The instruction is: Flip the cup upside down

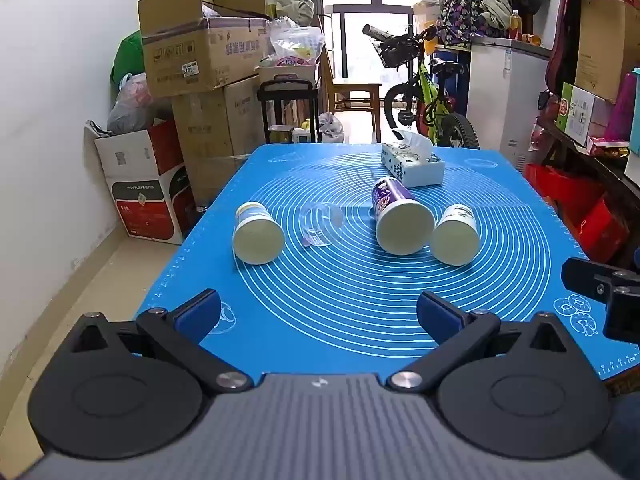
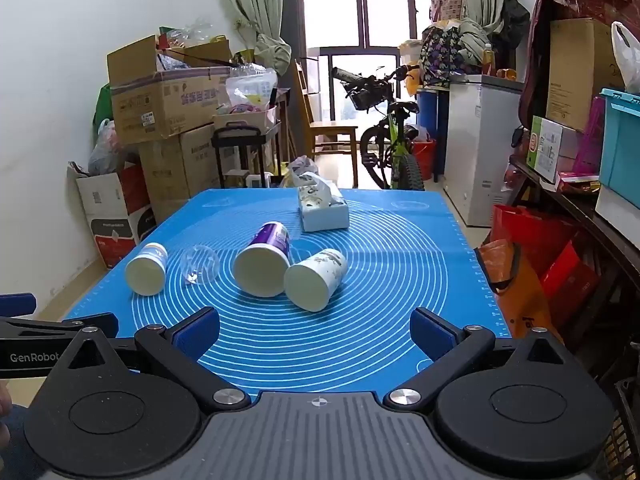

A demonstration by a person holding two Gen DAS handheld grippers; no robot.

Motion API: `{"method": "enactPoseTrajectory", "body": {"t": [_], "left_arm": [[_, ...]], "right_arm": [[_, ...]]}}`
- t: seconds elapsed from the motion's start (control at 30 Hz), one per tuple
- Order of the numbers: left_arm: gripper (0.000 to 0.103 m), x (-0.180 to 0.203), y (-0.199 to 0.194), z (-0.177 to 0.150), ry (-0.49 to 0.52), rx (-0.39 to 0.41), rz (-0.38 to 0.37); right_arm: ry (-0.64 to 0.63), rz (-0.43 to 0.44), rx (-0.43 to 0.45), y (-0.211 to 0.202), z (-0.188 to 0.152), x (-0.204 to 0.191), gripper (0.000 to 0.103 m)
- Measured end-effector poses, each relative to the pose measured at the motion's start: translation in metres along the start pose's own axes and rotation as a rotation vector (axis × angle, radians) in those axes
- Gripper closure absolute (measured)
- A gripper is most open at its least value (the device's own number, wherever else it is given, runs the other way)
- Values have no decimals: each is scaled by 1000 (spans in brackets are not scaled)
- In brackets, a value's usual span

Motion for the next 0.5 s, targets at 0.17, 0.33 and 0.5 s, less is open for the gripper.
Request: {"method": "enactPoseTrajectory", "body": {"t": [0.17,0.33,0.5], "left_arm": [[0,2,-1,-1,10,-3,3],[0,0,0,-2,14,-7,-2],[0,2,0,-1,13,-4,-5]], "right_arm": [[-3,-6,-8,1,0,1,2],[1,-8,-12,3,1,1,2],[-4,-14,-13,1,0,1,2]]}}
Point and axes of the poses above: each gripper's, at about its wrist camera, not at the fingertips, and y roughly the way its jaws point, x to its right, z to its top, the point moved 6 cm from there along y, roughly the way its jaws point, and after that the axes turned 2 degrees about -x, right-handed, at the moved point
